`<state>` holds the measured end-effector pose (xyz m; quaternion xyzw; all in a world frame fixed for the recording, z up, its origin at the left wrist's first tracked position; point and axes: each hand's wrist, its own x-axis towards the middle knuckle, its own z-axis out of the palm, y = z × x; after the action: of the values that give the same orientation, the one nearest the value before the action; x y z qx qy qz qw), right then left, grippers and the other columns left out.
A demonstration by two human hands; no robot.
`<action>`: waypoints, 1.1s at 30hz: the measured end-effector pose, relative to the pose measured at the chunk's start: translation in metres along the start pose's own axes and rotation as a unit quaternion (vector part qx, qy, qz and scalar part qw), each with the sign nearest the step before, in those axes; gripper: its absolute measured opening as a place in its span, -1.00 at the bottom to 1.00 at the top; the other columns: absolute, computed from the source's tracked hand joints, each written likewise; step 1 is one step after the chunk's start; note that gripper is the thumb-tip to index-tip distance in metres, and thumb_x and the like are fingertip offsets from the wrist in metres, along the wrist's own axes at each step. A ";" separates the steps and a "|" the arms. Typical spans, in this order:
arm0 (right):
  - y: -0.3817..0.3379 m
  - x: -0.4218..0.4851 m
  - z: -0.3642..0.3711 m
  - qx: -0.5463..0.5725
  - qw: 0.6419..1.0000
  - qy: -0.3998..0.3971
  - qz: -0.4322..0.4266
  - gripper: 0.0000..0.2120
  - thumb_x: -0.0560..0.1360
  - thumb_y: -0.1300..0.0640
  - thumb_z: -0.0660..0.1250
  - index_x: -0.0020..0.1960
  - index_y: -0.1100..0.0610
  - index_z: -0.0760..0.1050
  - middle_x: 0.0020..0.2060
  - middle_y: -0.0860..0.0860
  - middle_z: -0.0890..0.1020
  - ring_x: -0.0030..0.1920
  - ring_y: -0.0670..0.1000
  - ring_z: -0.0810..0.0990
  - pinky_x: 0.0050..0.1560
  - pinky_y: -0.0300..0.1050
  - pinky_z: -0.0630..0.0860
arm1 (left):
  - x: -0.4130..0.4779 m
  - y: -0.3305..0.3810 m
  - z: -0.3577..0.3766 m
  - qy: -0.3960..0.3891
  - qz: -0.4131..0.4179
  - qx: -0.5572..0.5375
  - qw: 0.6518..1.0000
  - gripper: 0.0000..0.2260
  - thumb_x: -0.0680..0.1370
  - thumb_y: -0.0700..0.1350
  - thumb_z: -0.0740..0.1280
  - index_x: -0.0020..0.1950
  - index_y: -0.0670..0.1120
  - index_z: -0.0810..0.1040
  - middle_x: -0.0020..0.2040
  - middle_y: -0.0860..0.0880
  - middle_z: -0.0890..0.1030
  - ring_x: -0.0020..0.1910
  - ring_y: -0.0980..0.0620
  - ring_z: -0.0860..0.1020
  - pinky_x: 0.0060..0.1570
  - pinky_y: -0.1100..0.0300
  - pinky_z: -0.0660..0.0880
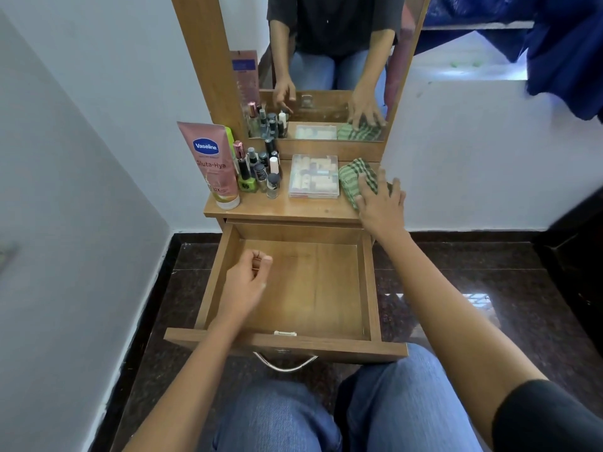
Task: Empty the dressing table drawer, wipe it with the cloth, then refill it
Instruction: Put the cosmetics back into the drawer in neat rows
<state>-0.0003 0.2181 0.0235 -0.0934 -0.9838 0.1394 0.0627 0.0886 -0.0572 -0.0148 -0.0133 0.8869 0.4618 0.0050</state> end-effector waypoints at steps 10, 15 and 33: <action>-0.021 0.016 0.002 -0.047 0.996 -0.013 0.075 -0.49 0.63 -0.09 -0.08 0.55 -0.01 0.00 0.50 0.15 0.13 0.34 0.27 0.21 0.29 0.12 0.19 | -0.014 -0.005 -0.010 -0.016 0.038 0.114 0.993 -0.85 0.63 0.06 0.21 0.04 0.01 0.47 -0.17 0.12 0.58 -0.24 0.18 0.56 -0.31 0.33 0.44; -0.028 0.018 0.001 -0.038 0.994 -0.032 0.092 -0.47 0.62 -0.09 -0.10 0.56 0.00 -0.03 0.53 0.14 0.06 0.38 0.27 0.17 0.31 0.15 0.15 | -0.020 -0.007 -0.020 -0.011 0.066 0.144 0.987 -0.88 0.63 0.02 0.23 0.02 0.00 0.48 -0.18 0.13 0.57 -0.26 0.22 0.55 -0.32 0.42 0.40; -0.060 -0.028 0.026 -0.058 0.979 0.029 -0.195 -0.42 0.56 0.19 0.27 0.52 0.19 0.16 0.49 0.12 0.27 0.50 0.08 0.18 0.49 -0.01 0.10 | -0.033 -0.026 -0.031 0.034 0.087 0.204 0.975 -0.70 0.64 0.01 0.21 0.27 -0.13 0.50 0.20 -0.08 0.57 0.17 -0.04 0.51 0.12 0.04 0.47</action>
<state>0.0137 0.1494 0.0135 0.0926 -0.9873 0.0648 0.1119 0.1220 -0.0971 -0.0176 0.0495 0.9597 0.2693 -0.0626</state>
